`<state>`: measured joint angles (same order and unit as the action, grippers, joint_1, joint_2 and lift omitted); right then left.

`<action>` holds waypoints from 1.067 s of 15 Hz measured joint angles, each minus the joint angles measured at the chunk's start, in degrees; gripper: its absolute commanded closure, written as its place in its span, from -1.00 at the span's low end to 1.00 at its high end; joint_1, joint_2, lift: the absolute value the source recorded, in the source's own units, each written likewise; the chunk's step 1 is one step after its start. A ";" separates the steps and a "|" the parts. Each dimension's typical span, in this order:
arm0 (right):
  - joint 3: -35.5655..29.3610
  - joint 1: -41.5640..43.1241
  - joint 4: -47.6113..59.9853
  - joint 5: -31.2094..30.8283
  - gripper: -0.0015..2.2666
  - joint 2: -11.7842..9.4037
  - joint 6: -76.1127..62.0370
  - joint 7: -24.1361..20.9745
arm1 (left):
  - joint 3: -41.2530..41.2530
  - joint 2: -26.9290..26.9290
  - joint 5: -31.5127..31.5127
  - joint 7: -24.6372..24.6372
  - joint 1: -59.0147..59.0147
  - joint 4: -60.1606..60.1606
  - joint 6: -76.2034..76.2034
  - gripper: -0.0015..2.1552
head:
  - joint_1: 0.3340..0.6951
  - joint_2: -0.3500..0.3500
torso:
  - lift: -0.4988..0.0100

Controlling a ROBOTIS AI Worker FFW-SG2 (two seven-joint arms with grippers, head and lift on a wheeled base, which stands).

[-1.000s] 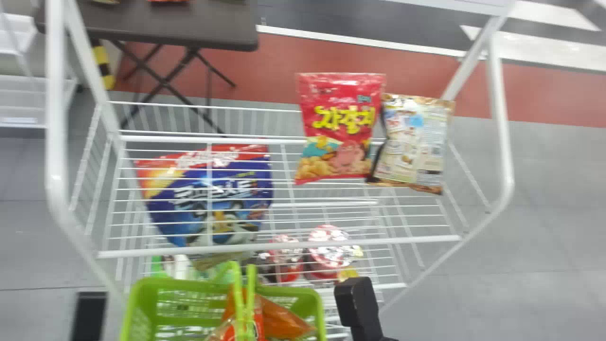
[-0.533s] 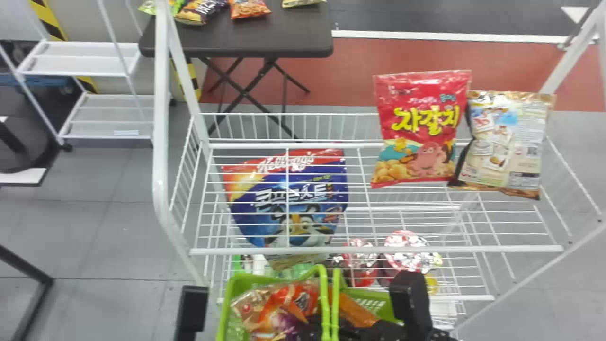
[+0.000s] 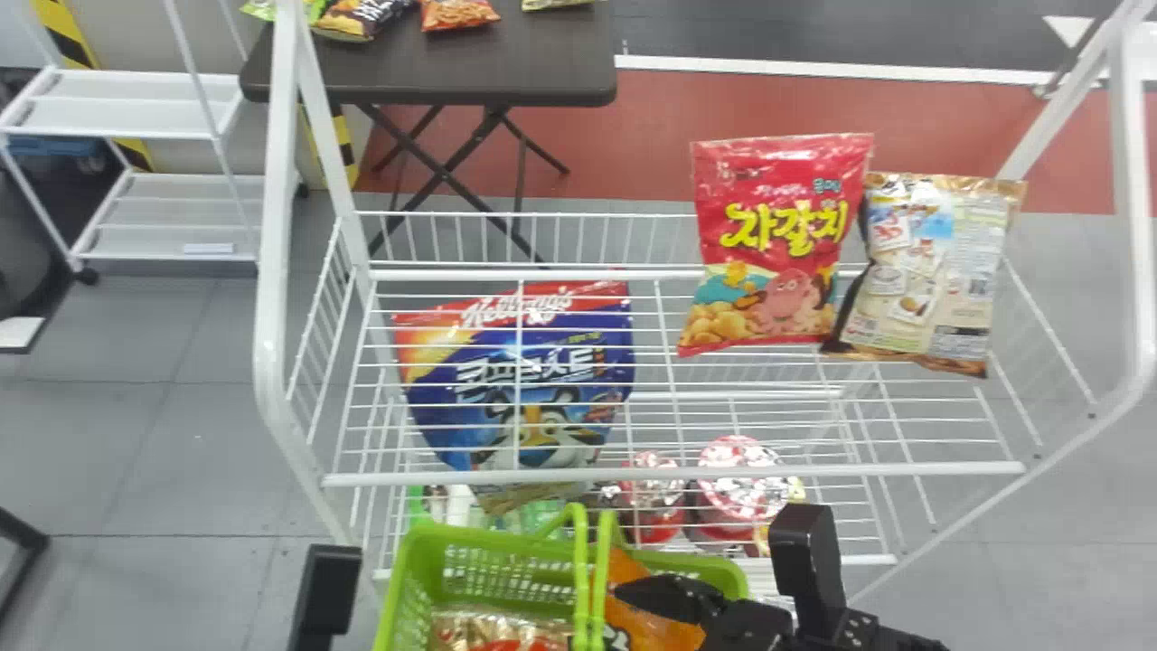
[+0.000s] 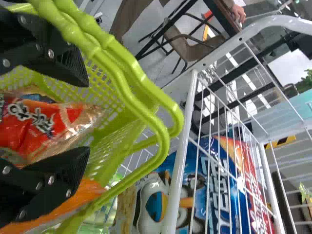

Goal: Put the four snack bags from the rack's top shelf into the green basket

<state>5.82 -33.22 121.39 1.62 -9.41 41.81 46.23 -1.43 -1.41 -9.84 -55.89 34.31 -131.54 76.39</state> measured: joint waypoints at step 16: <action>-7.65 13.70 -5.84 2.09 -0.94 6.38 -31.31 -34.68 | 0.18 -0.66 -0.15 -0.37 -0.87 0.31 0.42 0.99 | 1.00 -0.89 | 0.96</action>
<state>-1.84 -19.52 115.55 3.71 -3.03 10.51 11.55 -1.25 -2.07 -9.99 -56.26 33.44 -131.24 76.81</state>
